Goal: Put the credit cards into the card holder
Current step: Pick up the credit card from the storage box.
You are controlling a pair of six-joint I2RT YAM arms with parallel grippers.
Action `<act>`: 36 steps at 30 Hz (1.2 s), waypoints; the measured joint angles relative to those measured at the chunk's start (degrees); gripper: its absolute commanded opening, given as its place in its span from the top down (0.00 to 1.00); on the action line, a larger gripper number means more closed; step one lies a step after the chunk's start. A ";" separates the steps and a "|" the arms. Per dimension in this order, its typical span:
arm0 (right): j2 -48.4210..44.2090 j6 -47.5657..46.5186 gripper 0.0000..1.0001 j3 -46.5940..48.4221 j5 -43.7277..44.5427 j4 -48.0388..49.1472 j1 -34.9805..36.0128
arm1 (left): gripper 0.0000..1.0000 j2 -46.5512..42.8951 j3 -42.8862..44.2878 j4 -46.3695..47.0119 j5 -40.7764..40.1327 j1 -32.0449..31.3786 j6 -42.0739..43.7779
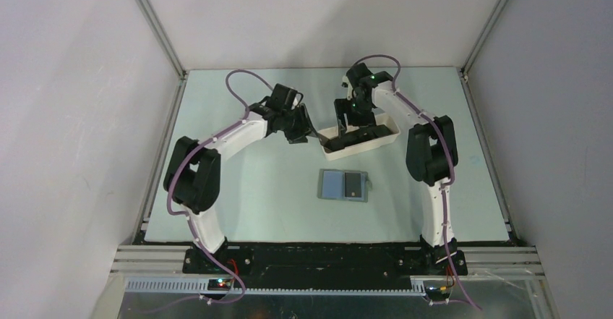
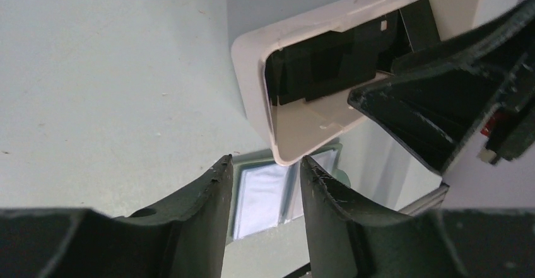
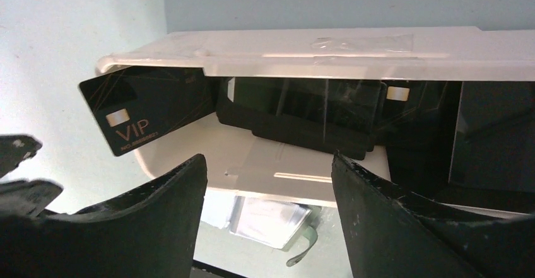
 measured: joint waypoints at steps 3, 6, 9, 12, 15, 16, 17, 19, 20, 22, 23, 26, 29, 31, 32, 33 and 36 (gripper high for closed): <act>-0.52 0.02 0.23 0.07 -0.31 0.04 0.79 | 0.51 -0.13 -0.48 0.13 -1.95 0.02 -0.04; -0.50 0.13 0.23 0.94 -0.92 -0.02 2.47 | 0.49 -1.42 -2.84 -0.35 -5.18 0.13 -0.26; -0.24 0.52 0.23 3.82 -1.95 -0.46 4.90 | 0.48 -4.39 -6.23 -2.08 -9.22 0.70 -0.61; 1.14 0.92 0.22 8.52 -2.80 -0.50 7.26 | 0.48 -8.37 -9.55 -3.50 -13.20 2.01 -1.05; 3.17 1.38 0.21 12.52 -3.37 -0.46 9.29 | 0.48 -11.74 -12.26 -4.24 -15.37 4.09 -1.01; 3.91 1.60 0.21 13.55 -3.37 -0.55 9.99 | 0.48 -12.59 -13.09 -4.42 -15.98 4.76 -0.98; 4.68 1.86 0.21 14.47 -3.28 -0.79 10.56 | 0.47 -13.18 -13.70 -4.63 -16.28 5.33 -0.96; 6.49 1.99 0.21 16.35 -2.64 -1.49 11.47 | 0.47 -13.97 -14.86 -4.85 -16.92 6.29 -0.92; 7.26 1.99 0.23 16.85 -2.05 -1.66 11.80 | 0.47 -14.19 -15.30 -4.96 -17.14 6.60 -0.87; 8.61 2.01 0.27 16.98 -1.03 -2.29 12.26 | 0.47 -14.40 -16.00 -5.16 -17.35 6.80 -0.79; 9.05 1.99 0.30 16.96 -0.50 -2.73 12.37 | 0.47 -14.40 -16.17 -5.18 -17.35 6.80 -0.74; 10.54 1.99 0.41 16.96 1.16 -3.72 12.48 | 0.47 -14.40 -16.33 -5.27 -17.31 6.80 -0.39; 11.34 2.03 0.50 16.96 2.05 -4.20 12.48 | 0.47 -14.40 -16.33 -5.27 -17.27 6.80 -0.35; 11.50 1.99 0.58 16.96 2.34 -4.31 12.50 | 0.47 -14.40 -16.33 -5.27 -17.27 6.80 -0.33; 11.50 1.97 0.60 16.96 2.32 -4.31 12.50 | 0.47 -14.40 -16.33 -5.27 -17.27 6.80 -0.31; 11.50 1.97 0.66 16.96 2.29 -4.31 12.48 | 0.47 -14.40 -16.33 -5.27 -17.27 6.80 -0.31; 11.50 1.95 0.75 16.96 2.21 -4.31 12.48 | 0.48 -14.40 -16.33 -5.27 -17.25 6.80 0.04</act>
